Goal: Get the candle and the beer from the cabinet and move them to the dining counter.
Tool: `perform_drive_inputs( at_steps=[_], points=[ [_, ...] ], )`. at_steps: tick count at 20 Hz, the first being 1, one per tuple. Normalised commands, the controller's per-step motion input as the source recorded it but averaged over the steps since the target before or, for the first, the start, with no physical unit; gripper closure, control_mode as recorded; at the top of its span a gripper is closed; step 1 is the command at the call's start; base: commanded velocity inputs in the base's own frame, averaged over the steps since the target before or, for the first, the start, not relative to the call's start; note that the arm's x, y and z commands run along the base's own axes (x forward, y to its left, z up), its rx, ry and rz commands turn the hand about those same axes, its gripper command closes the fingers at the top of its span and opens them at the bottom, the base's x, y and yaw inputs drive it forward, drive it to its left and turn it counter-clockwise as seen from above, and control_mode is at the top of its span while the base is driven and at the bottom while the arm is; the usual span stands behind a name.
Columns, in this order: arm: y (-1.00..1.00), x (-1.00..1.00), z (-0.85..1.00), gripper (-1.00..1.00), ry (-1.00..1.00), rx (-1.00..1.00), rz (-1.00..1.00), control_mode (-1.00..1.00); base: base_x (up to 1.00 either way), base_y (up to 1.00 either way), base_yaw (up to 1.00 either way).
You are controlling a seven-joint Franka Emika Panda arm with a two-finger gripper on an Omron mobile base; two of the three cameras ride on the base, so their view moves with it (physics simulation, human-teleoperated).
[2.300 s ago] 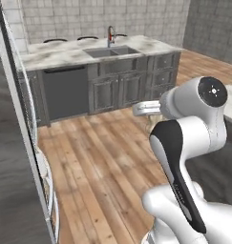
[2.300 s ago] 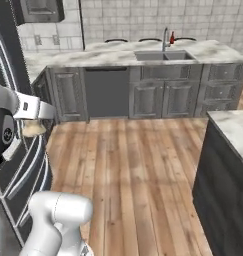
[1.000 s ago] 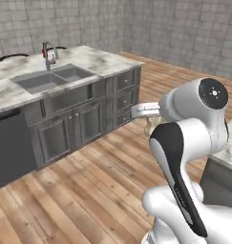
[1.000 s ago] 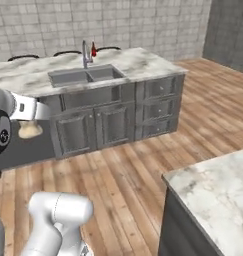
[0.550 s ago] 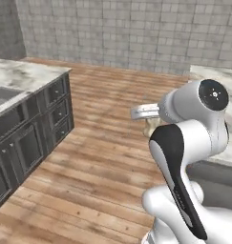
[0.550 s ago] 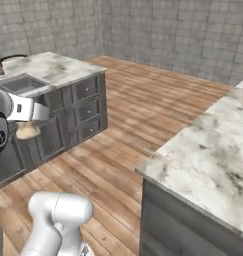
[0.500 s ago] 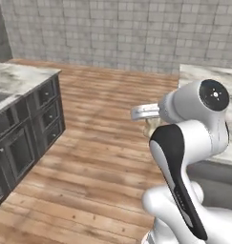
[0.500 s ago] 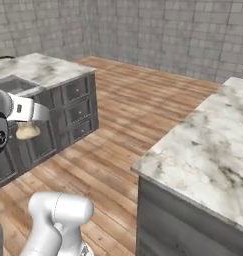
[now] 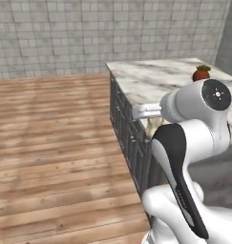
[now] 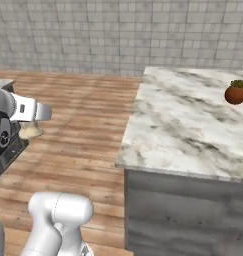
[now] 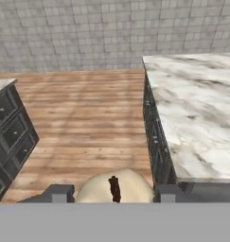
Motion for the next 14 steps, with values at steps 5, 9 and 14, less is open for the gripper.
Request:
perform_drive_inputs(
  at_steps=[5, 9, 14],
  points=[
    [0.00, 0.00, 0.00, 1.00, 0.00, 0.00, 0.00, 1.00, 0.45, 1.00, -0.59],
    [0.00, 0.00, 0.00, 1.00, 0.00, 0.00, 0.00, 1.00, 0.66, 1.00, -0.25],
    [0.00, 0.00, 0.00, 1.00, 0.00, 0.00, 0.00, 1.00, 0.94, 1.00, 0.01]
  ],
)
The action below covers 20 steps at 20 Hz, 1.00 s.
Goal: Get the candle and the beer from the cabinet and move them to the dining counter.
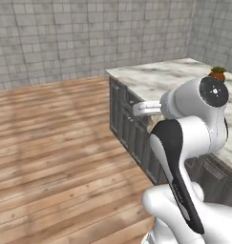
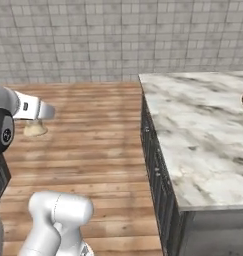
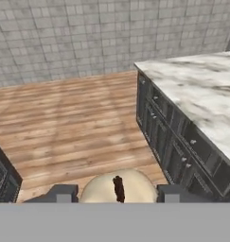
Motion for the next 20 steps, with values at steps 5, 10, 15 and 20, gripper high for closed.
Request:
perform_drive_inputs(
  at_steps=[5, 10, 15, 20],
  points=[
    [0.00, 0.00, 0.00, 1.00, 0.00, 0.00, 0.00, 1.00, 1.00, 0.88, 0.10],
    [0.00, 0.00, 0.00, 1.00, 0.00, 0.00, 0.00, 1.00, 1.00, 0.50, 0.13],
    [0.00, 0.00, 0.00, 1.00, 0.00, 0.00, 0.00, 1.00, 1.00, 0.01, 0.34],
    [0.00, 0.00, 0.00, 1.00, 0.00, 0.00, 0.00, 1.00, 0.95, -0.09, 0.54]
  ],
)
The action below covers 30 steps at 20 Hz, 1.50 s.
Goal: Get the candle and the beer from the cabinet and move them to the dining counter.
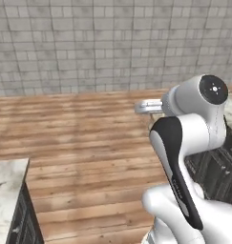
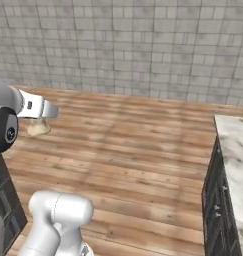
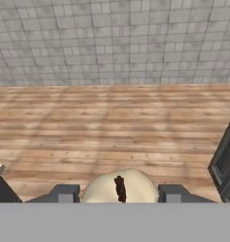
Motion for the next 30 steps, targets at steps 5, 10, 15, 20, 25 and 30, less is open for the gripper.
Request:
perform_drive_inputs(
  at_steps=[5, 10, 15, 20, 25, 30],
  points=[
    [0.00, 0.00, 0.00, 1.00, 0.00, 0.00, 0.00, 1.00, 0.84, -0.36, 0.61],
    [0.00, 0.00, 0.00, 1.00, 0.00, 0.00, 0.00, 1.00, 0.66, -0.73, 0.51],
    [0.00, 0.00, 0.00, 1.00, 0.00, 0.00, 0.00, 1.00, 0.44, -0.97, 0.49],
    [0.00, 0.00, 0.00, 1.00, 0.00, 0.00, 0.00, 1.00, 0.40, -0.96, 0.52],
    [0.00, 0.00, 0.00, 1.00, 0.00, 0.00, 0.00, 1.00, 0.50, -0.79, 0.57],
    [0.00, 0.00, 0.00, 1.00, 0.00, 0.00, 0.00, 1.00, 0.53, -0.71, 0.60]
  ],
)
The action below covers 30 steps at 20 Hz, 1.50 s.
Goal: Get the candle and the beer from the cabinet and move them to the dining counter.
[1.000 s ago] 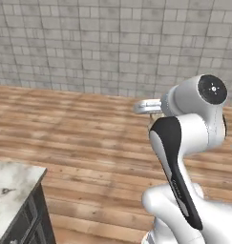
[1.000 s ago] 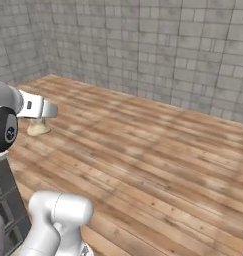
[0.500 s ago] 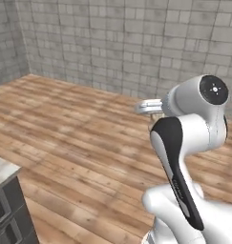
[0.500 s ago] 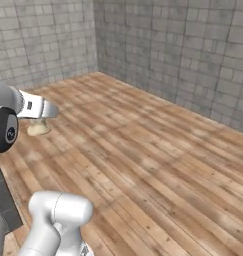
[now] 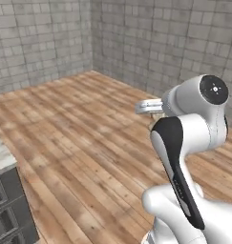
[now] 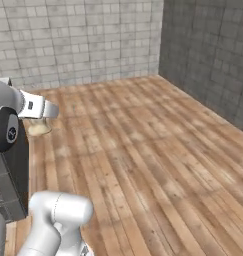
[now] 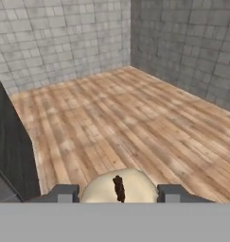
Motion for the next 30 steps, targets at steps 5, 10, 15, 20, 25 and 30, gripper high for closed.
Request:
perform_drive_inputs(
  at_steps=[5, 10, 15, 20, 25, 30],
  points=[
    [0.00, 0.00, 0.00, 1.00, 0.00, 0.00, 0.00, 1.00, 0.57, -0.71, 0.60],
    [0.00, 0.00, 0.00, 1.00, 0.00, 0.00, 0.00, 1.00, 0.55, -0.73, 0.57],
    [0.00, 0.00, 0.00, 1.00, 0.00, 0.00, 0.00, 1.00, 0.55, -0.74, 0.58],
    [0.00, 0.00, 0.00, 1.00, 0.00, 0.00, 0.00, 1.00, 0.54, -0.74, 0.59],
    [0.00, 0.00, 0.00, 1.00, 0.00, 0.00, 0.00, 1.00, 0.57, -0.76, 0.58],
    [0.00, 0.00, 0.00, 1.00, 0.00, 0.00, 0.00, 1.00, 0.71, -0.99, 0.46]
  ],
)
